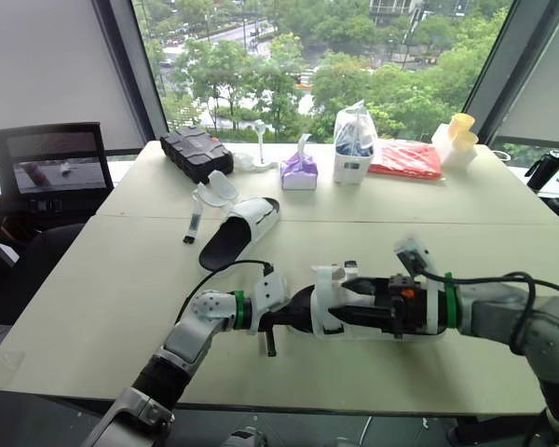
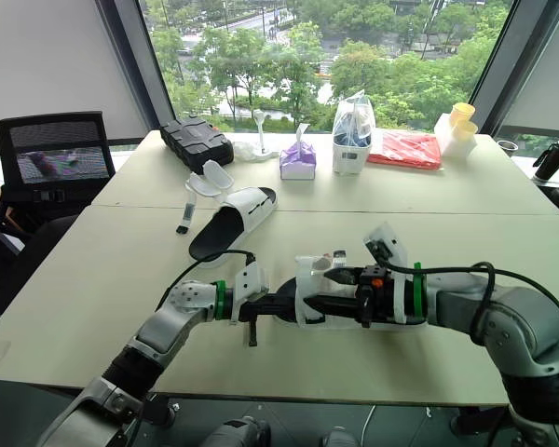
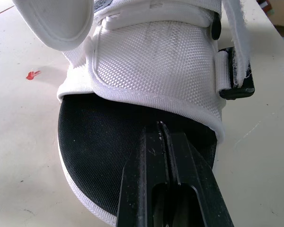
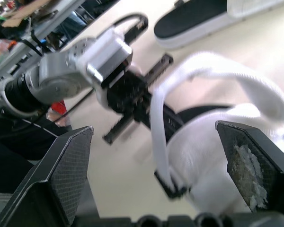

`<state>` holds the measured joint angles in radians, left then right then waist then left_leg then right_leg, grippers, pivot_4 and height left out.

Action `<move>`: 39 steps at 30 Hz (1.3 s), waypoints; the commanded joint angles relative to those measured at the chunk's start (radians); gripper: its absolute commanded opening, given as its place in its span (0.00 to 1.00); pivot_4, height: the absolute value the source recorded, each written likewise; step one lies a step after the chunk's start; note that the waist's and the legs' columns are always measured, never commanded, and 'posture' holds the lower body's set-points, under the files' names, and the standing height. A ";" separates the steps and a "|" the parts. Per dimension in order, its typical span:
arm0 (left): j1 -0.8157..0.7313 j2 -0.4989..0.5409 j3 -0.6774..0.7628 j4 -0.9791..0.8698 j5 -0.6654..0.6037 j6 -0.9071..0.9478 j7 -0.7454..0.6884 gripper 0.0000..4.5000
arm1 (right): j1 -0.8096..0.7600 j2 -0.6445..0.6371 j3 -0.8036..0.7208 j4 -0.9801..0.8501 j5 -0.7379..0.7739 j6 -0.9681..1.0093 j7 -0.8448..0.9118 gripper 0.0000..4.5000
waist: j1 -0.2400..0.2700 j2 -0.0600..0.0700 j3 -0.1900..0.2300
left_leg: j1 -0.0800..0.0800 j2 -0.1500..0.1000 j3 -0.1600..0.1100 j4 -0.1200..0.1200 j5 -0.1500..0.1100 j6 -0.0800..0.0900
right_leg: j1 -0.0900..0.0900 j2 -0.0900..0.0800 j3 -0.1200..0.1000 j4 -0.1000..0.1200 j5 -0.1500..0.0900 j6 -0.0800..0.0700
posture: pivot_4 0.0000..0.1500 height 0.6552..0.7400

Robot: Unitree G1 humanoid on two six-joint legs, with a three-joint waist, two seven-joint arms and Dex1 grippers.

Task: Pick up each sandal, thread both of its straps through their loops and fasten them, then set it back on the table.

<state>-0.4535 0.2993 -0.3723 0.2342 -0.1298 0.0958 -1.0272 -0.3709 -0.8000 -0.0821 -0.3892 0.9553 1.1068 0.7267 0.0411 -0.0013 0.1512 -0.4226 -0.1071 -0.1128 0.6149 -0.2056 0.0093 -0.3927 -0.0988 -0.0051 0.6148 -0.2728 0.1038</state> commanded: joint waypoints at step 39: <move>0.055 0.001 -0.058 0.059 0.063 0.041 0.017 0.00 | 0.030 -0.059 0.303 -0.005 -0.467 -0.401 0.278 0.01 | 0.001 0.000 0.000 | 0.002 -0.001 0.000 0.001 0.000 0.000 | -0.001 0.000 0.000 0.000 0.001 0.003 | 1.00 1.00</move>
<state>-0.4398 0.2930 -0.3707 0.2280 -0.1298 0.0945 -1.0114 -0.3489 -0.8408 0.2042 -0.3669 0.5290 0.7476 0.9862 0.0425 -0.0008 0.1509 -0.4208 -0.1077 -0.1128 0.6153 -0.2058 0.0090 -0.3937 -0.0987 -0.0054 0.6150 -0.2713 0.1067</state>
